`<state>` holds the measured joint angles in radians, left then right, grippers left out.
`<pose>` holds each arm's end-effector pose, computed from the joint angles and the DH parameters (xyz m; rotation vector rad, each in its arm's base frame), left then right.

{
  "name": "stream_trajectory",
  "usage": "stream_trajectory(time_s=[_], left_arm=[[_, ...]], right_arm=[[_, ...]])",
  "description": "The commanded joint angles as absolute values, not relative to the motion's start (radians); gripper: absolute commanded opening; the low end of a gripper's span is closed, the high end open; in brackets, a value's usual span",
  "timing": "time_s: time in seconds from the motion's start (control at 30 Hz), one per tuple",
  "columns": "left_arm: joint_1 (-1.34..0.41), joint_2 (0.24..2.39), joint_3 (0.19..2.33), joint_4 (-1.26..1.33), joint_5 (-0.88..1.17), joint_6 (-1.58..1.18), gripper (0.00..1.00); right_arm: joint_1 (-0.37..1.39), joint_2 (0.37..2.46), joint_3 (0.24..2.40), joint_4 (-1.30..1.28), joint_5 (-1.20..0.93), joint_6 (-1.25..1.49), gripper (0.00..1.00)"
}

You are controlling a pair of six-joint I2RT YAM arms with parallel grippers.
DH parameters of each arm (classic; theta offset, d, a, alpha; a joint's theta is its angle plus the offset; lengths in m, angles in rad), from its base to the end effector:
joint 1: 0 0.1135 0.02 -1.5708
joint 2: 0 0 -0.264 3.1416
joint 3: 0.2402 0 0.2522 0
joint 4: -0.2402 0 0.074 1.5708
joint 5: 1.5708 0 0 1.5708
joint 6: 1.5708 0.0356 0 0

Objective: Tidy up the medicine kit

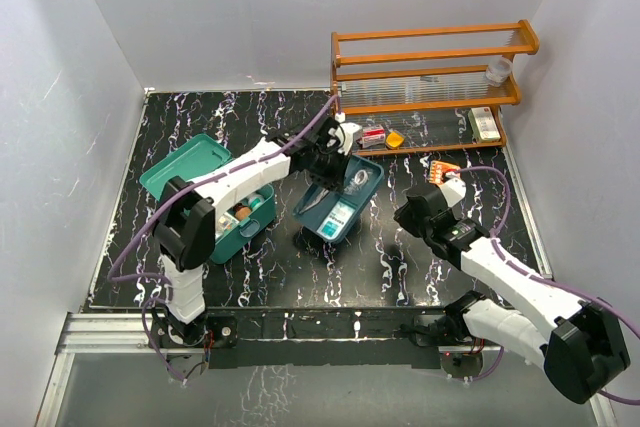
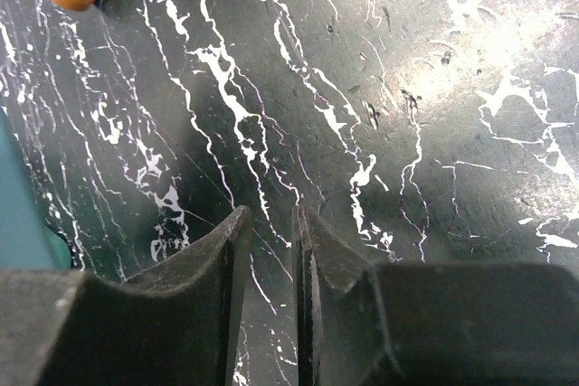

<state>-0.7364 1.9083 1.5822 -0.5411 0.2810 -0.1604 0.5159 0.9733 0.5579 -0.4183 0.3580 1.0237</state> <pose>0.3110 -0.2952 0.2585 0.8446 2.3886 -0.7251 0.1731 0.0839 0.2083 0.7508 2.2381 0.3270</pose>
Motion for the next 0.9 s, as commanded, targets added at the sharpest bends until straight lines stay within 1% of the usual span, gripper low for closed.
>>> stream_trajectory(time_s=[0.0, 0.2, 0.33, 0.47, 0.63, 0.73, 0.87], left_arm=[[-0.744, 1.797, 1.69, -0.627, 0.291, -0.141, 0.0], [-0.747, 1.778, 1.81, -0.789, 0.218, -0.032, 0.0], [-0.746, 1.735, 1.819, -0.866, 0.148, 0.07, 0.0], [-0.747, 1.713, 1.846, -0.989, 0.117, 0.179, 0.0], [-0.745, 1.675, 1.876, -1.082, 0.072, 0.277, 0.0], [-0.74, 1.654, 1.844, -1.166, 0.038, 0.336, 0.0], [-0.686, 1.599, 1.743, -1.177, 0.004, 0.33, 0.0]], right_arm=[[0.514, 0.919, 0.579, -0.431, 0.403, 1.05, 0.23], [0.514, 0.902, 0.586, -0.446, 0.392, 1.063, 0.23], [0.514, 0.902, 0.587, -0.449, 0.38, 1.065, 0.23], [0.514, 0.904, 0.586, -0.451, 0.376, 1.065, 0.22], [0.514, 0.915, 0.577, -0.44, 0.361, 1.074, 0.22], [0.513, 0.926, 0.581, -0.434, 0.34, 1.08, 0.21], [0.514, 0.943, 0.601, -0.431, 0.314, 1.061, 0.21]])
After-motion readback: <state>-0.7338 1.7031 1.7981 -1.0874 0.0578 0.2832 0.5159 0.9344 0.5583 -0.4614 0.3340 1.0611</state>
